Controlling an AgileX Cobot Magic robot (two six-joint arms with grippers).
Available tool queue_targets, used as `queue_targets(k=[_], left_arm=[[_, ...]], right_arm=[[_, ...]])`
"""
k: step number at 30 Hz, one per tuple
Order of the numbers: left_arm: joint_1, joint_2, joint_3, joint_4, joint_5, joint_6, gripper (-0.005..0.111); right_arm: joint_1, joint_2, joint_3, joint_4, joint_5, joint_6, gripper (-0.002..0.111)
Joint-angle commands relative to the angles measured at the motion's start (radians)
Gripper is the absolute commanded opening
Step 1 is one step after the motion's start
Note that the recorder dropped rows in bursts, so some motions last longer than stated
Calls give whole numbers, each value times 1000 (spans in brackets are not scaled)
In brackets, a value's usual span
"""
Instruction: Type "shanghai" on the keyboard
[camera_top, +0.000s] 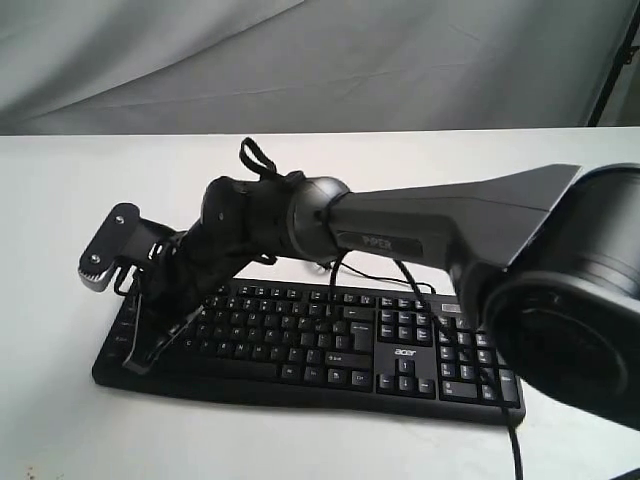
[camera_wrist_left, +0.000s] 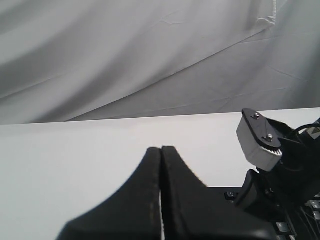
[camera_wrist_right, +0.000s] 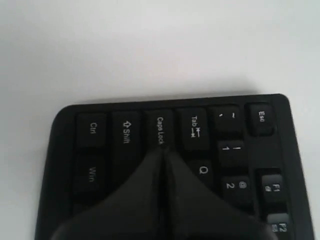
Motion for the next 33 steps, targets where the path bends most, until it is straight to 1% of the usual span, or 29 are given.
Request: queue_targets(k=[1,2,3,6,9,11,16,22,33], left_arm=[[-6,-2,2,0,-6,-3,0],[-6,-2,2,0,-6,-3,0],[-6,-2,2,0,-6,-3,0],[-6,-2,2,0,-6,-3,0],[-6,-2,2,0,-6,-3,0],[-6,-2,2,0,-6,-3,0],[-6,-2,2,0,-6,-3,0],[-6,-2,2,0,-6,-3,0],[-6,-2,2,0,-6,-3,0]], right_arm=[[0,-95,2,-144,59,100,0],[0,-139,40,-202,70,146,0],[-5,-175,86,-214,61,161,0],[-40,-309,338,-168,-75,163,0],[-60,-371,462,-85,-135,120,0],[-70,-387,506,-57,-144,102,0],[-70,-383,533,-5,-152,52,0],[-65,-335,531,106,-168,-55,0],[-65,-306,531,114,-189,-62,0]])
